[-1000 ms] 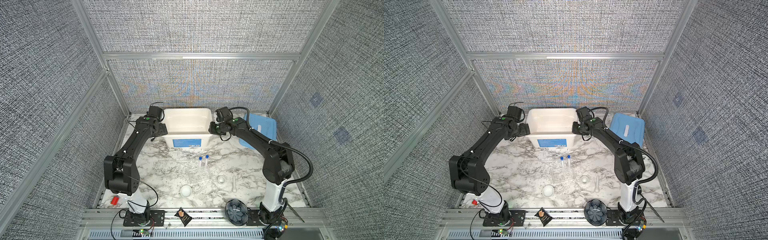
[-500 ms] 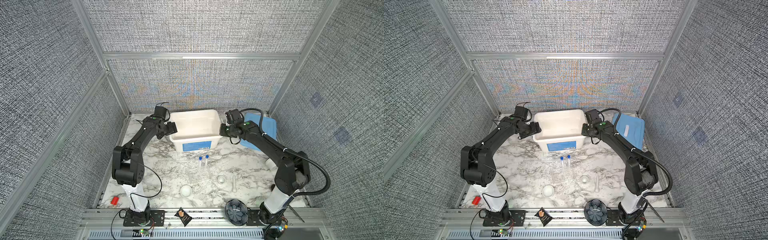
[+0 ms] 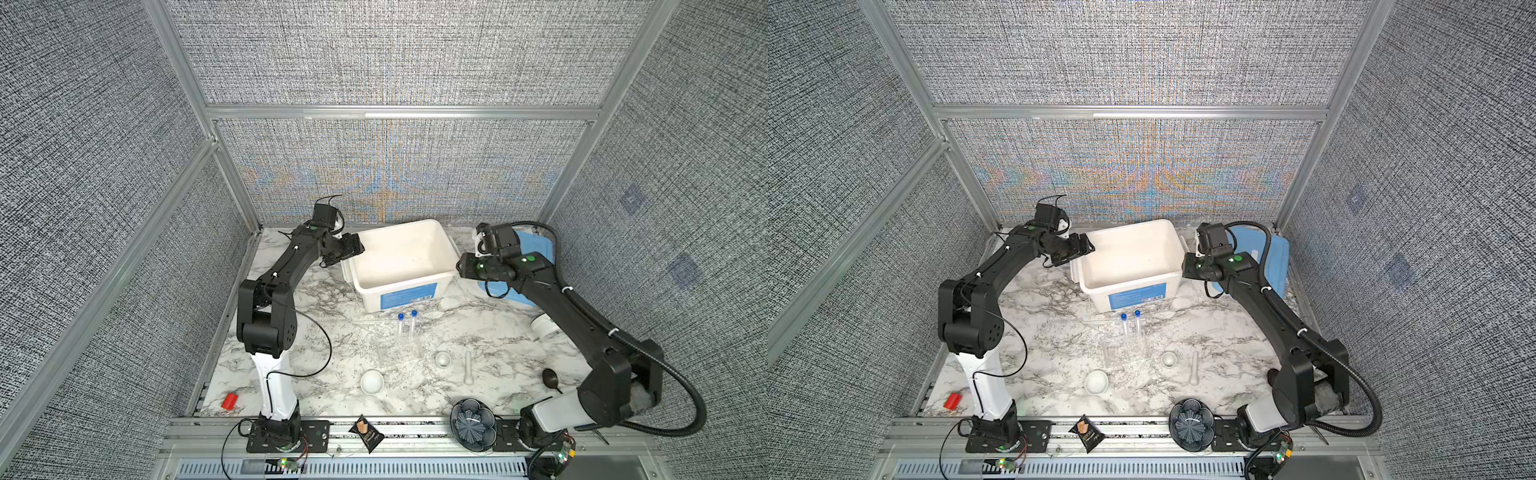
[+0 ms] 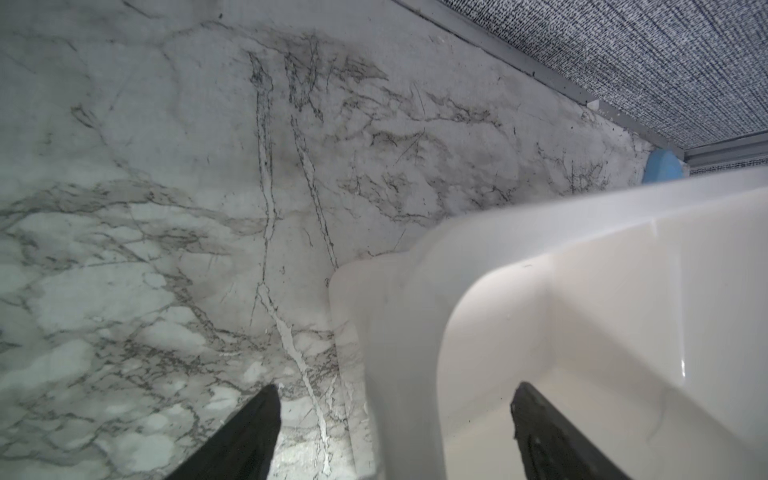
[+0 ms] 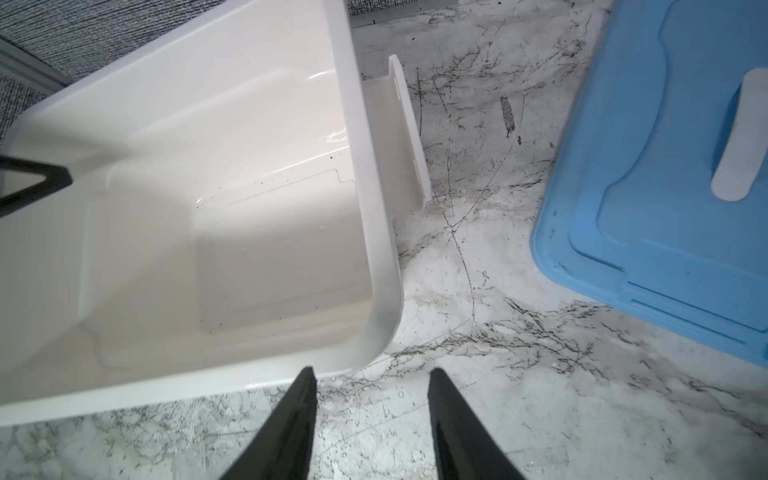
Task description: Organize the chemistry lab equipment
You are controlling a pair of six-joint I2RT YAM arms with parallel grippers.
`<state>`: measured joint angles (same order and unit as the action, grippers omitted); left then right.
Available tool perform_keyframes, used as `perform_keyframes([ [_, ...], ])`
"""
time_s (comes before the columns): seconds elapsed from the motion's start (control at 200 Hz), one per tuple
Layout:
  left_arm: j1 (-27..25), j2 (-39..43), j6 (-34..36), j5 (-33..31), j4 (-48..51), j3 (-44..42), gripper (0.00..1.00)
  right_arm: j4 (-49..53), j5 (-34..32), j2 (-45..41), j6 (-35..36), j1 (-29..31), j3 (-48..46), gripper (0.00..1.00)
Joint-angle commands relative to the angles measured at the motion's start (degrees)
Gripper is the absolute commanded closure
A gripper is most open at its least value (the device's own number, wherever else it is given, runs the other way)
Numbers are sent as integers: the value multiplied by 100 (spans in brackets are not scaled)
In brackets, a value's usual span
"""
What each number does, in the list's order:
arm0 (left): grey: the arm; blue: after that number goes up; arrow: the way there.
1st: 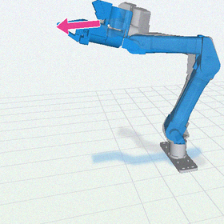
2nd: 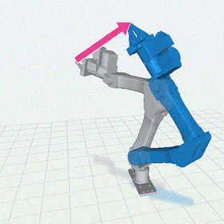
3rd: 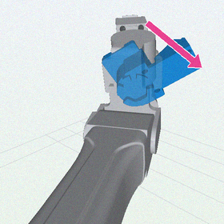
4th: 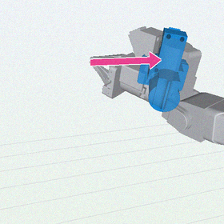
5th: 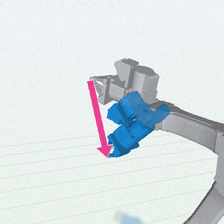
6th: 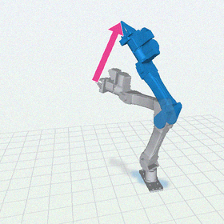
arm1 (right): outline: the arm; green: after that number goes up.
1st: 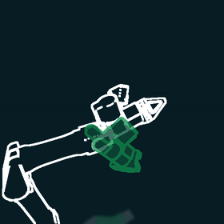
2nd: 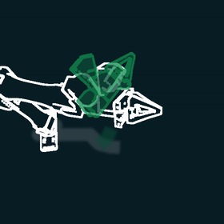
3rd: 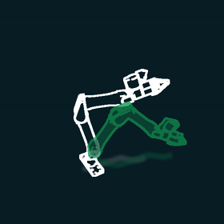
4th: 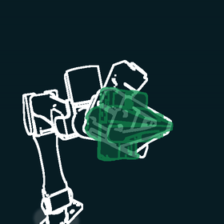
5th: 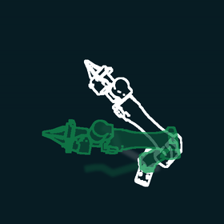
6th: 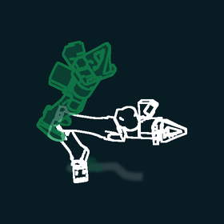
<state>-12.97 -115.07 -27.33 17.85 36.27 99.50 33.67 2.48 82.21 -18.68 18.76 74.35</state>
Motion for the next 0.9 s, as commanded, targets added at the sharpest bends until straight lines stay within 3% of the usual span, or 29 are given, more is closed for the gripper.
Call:
perform_keyframes([
  [0.0,17,-230,237,-135,84,328,14,-136,484,-375,836,7,-376,46],
  [0.235,65,-1112,968,246,378,1775,18,-363,1898,-1121,2092,13,-1506,42],
  [0.45,196,-1782,1129,450,504,2697,20,-1687,2628,-957,2806,12,-2689,42],
  [0.71,384,-1930,933,765,165,3078,13,-2591,3171,387,3784,215,-2256,43],
  [0.895,554,-1497,869,755,258,2823,10,-2246,3408,799,4813,272,-1783,44],
])
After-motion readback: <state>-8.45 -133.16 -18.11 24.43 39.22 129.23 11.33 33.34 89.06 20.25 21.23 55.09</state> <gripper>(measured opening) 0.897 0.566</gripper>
